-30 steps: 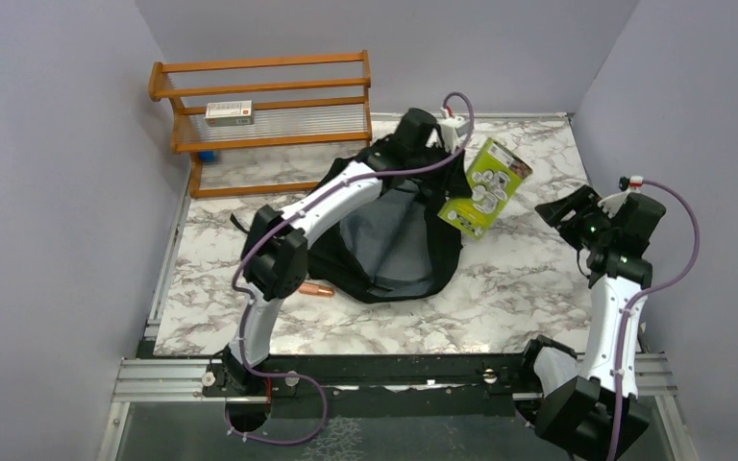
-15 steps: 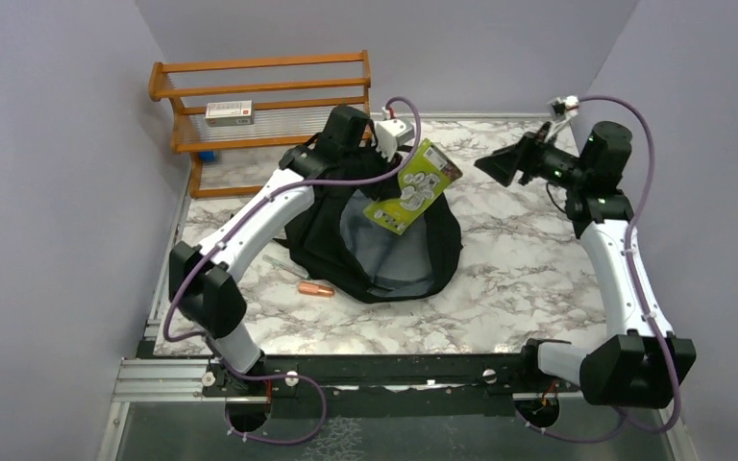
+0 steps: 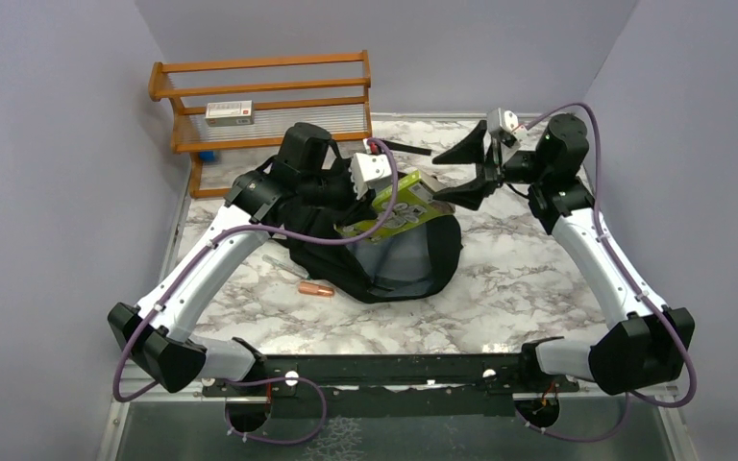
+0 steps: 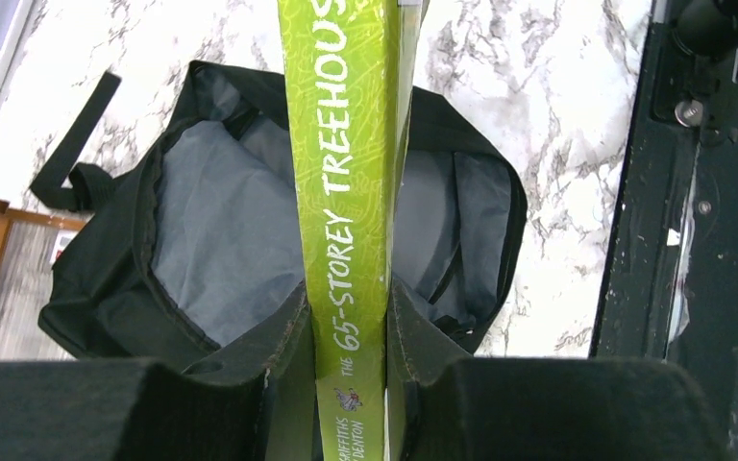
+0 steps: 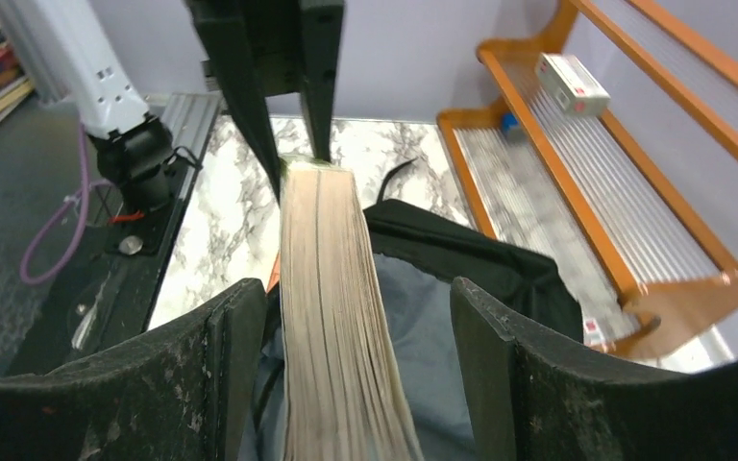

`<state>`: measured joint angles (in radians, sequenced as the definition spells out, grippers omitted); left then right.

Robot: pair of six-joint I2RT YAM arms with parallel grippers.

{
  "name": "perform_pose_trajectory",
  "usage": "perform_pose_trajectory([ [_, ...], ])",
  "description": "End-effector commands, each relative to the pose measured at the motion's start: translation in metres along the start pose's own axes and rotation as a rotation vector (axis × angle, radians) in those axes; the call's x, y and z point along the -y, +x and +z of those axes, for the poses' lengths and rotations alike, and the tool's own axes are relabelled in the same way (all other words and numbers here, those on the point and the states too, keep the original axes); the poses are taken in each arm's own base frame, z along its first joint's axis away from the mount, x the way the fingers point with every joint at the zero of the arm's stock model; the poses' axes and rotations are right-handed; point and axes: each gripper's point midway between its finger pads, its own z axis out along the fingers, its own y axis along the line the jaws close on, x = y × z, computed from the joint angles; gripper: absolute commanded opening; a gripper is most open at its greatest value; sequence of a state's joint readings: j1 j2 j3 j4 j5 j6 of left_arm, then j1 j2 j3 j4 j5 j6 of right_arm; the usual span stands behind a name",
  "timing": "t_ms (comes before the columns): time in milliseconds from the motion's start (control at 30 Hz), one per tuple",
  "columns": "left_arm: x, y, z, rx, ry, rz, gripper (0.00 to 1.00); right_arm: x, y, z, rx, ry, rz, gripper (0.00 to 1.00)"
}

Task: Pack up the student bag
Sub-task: Pick up the book from the center of the board.

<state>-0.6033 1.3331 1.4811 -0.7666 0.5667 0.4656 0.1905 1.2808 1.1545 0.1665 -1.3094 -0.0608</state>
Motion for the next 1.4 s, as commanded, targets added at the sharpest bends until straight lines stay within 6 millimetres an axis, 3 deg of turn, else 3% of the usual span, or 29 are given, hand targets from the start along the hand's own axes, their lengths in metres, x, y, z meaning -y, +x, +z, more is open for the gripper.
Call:
perform_pose_trajectory([
  [0,0.014,-0.015,-0.005,0.080,0.082,0.117,0.00,-0.031,-0.013,0.009,0.034,-0.175,-0.204,0.75],
  [167,0.016,-0.018,-0.003,0.087,0.099,0.128,0.00,-0.041,-0.006,0.019,0.005,-0.235,-0.119,0.75],
  [300,0.015,-0.020,0.000,0.085,0.101,0.131,0.00,-0.045,0.011,0.025,-0.050,-0.232,-0.036,0.71],
  [533,0.014,-0.022,0.004,0.080,0.105,0.140,0.00,-0.034,0.037,0.025,-0.146,-0.152,0.040,0.63],
  [1067,0.002,-0.019,0.016,0.042,0.069,0.118,0.00,-0.040,0.060,0.024,-0.186,-0.170,0.131,0.20],
  [1167,-0.009,-0.019,0.020,0.034,0.016,0.089,0.16,-0.036,0.057,0.026,-0.171,-0.141,0.154,0.02],
  [1233,-0.018,-0.018,0.021,0.030,-0.037,0.070,0.28,-0.033,0.055,0.026,-0.166,-0.112,0.157,0.01],
  [1367,-0.037,-0.023,0.021,0.064,-0.152,0.038,0.69,-0.026,0.044,0.025,-0.152,-0.027,0.165,0.01],
])
